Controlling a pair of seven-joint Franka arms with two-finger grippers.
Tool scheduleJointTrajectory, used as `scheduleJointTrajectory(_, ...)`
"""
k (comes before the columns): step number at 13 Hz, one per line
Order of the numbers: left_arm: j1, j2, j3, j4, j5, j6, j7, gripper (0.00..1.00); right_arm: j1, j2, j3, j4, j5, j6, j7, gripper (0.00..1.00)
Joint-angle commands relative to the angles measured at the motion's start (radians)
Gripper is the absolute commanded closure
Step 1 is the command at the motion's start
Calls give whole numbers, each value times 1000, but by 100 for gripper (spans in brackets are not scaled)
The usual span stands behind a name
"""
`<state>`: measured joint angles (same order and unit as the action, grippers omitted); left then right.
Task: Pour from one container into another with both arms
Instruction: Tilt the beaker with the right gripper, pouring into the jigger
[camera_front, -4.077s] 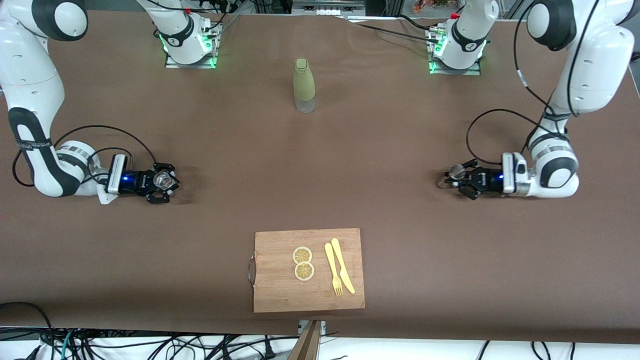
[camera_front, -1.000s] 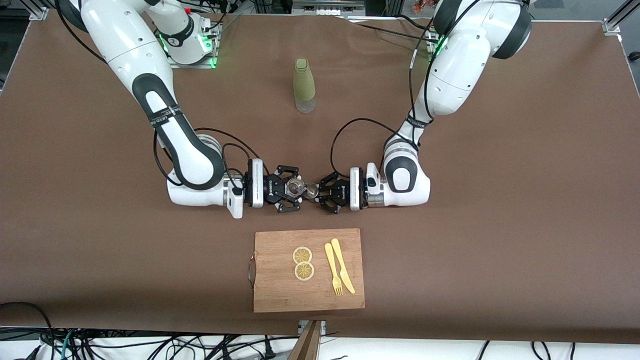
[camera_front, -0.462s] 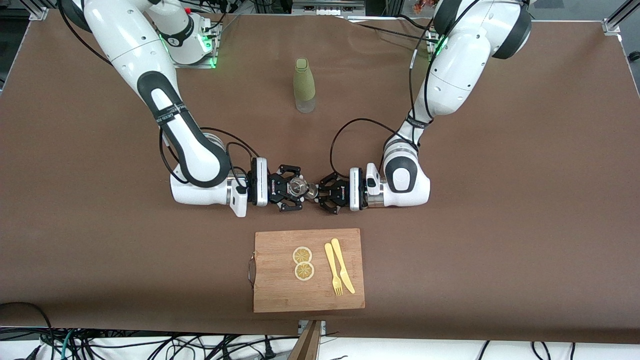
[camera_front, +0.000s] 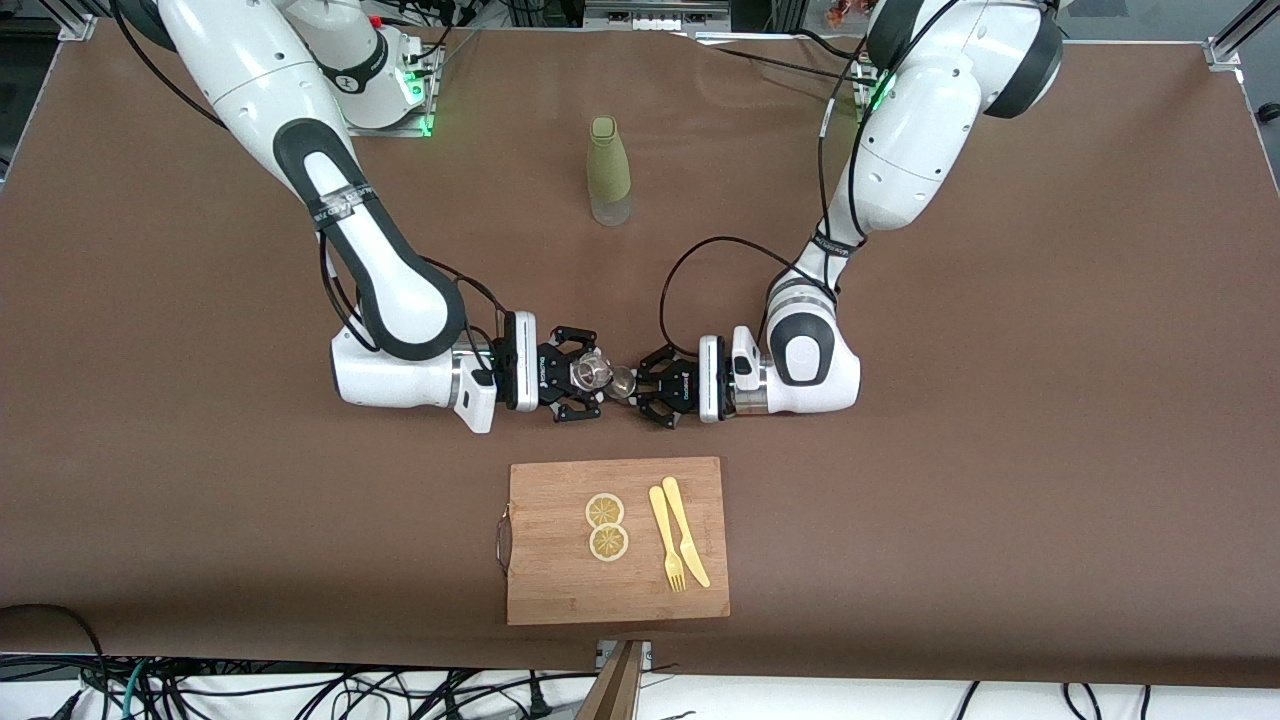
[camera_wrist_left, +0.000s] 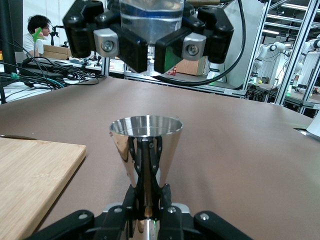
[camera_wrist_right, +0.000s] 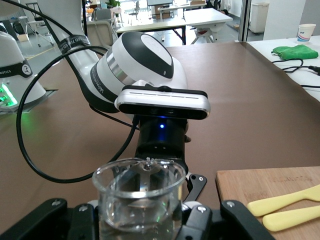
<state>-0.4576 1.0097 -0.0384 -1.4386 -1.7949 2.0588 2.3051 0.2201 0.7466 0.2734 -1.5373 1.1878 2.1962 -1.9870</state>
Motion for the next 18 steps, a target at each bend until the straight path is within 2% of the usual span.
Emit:
scheduleJointTrajectory(1,-13,9,6,23,-34,12,-1,100,16,-21,-6,-7,-54,22,53,86)
scheduleJointTrajectory(13,-13,7,6,26,-34,12,-3,100,45,-21,-8,-9,-180,97,114,86)
scheduleJointTrajectory(18,-15,9,6,27,-34,12,-9,100,48,-21,-10,-9,-185,108,114,86)
